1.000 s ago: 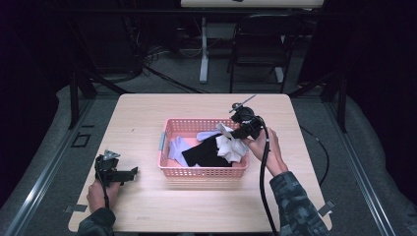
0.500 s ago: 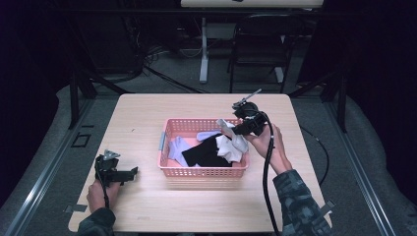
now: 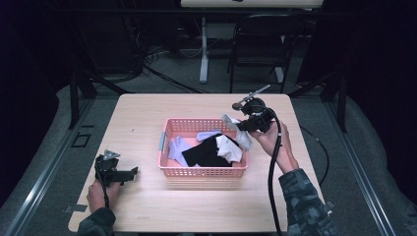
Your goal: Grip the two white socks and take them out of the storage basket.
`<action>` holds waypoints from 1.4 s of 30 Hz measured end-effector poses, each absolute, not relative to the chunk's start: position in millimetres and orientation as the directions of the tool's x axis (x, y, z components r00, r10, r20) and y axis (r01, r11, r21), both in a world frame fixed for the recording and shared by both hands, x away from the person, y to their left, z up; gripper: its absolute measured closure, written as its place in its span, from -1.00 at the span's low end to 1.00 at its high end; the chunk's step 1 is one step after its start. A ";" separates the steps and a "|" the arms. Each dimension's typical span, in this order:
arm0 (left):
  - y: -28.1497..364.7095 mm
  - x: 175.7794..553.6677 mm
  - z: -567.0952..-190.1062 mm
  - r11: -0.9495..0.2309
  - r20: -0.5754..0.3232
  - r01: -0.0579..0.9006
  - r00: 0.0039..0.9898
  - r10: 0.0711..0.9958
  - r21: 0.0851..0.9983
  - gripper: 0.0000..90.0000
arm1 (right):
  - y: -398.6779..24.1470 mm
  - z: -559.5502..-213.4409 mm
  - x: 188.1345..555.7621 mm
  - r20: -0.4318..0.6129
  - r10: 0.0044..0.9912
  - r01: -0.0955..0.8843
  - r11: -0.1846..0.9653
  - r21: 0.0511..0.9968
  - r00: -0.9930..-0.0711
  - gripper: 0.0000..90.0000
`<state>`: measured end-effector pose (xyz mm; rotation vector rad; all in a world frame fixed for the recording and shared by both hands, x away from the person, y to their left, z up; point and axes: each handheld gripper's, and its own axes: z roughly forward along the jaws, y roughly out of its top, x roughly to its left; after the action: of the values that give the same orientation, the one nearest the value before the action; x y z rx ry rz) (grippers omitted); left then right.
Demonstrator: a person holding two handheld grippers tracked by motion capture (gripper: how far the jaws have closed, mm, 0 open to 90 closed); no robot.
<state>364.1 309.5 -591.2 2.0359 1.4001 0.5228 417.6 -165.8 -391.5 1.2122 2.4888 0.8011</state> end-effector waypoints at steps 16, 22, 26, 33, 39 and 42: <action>309.3 364.1 -591.3 -0.255 -0.019 0.692 0.362 0.932 0.676 -1.00 | -195.9 -382.8 409.7 -0.004 0.821 0.661 0.462 0.591 -0.570 0.92; 309.3 364.1 -591.3 -0.255 -0.019 0.692 0.362 0.932 0.676 -1.00 | -206.8 -384.6 408.4 -0.006 0.833 0.667 0.447 0.596 -0.553 0.92; 309.3 364.1 -591.3 -0.255 -0.020 0.692 0.362 0.932 0.676 -1.00 | -216.2 -386.3 408.1 -0.006 0.842 0.676 0.438 0.592 -0.540 0.92; 309.5 364.1 -591.2 -0.258 -0.017 0.692 0.364 0.931 0.674 -1.00 | -233.1 -389.8 407.6 0.000 0.860 0.696 0.413 0.587 -0.511 0.92; 309.3 364.1 -591.3 -0.254 -0.019 0.692 0.361 0.932 0.676 -1.00 | -245.6 -397.6 406.6 -0.004 0.874 0.716 0.400 0.572 -0.485 0.92; 309.3 364.1 -591.2 -0.255 -0.018 0.692 0.361 0.932 0.675 -1.00 | -253.6 -402.5 407.2 -0.010 0.882 0.724 0.394 0.567 -0.472 0.92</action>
<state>364.1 309.3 -591.2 2.0323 1.4027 0.5243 407.2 -253.6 -402.5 1.4010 2.3470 0.7224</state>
